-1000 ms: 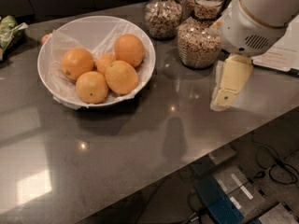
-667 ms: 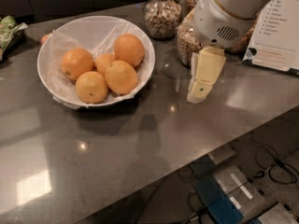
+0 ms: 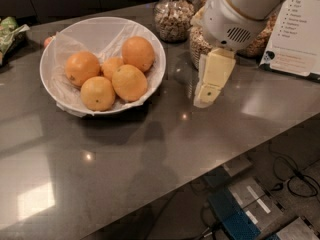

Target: Pick orange from white bowl

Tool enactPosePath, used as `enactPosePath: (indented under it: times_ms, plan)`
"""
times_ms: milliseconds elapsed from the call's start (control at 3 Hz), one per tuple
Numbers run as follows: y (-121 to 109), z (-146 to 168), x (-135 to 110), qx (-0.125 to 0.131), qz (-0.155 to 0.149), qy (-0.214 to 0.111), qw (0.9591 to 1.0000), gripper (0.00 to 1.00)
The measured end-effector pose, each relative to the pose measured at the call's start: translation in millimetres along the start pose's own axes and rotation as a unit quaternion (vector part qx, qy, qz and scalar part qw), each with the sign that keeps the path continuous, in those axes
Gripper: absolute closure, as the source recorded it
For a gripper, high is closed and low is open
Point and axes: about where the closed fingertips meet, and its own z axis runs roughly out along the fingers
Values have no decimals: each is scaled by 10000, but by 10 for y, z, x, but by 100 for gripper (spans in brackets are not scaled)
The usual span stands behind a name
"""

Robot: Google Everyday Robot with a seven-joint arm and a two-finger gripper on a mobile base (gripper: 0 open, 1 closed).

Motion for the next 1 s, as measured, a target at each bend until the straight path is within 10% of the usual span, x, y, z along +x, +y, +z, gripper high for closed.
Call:
enactPosePath:
  times_ms: [1000]
  plan:
    - [-521,239,-1450,39,102,-1640,9864,0]
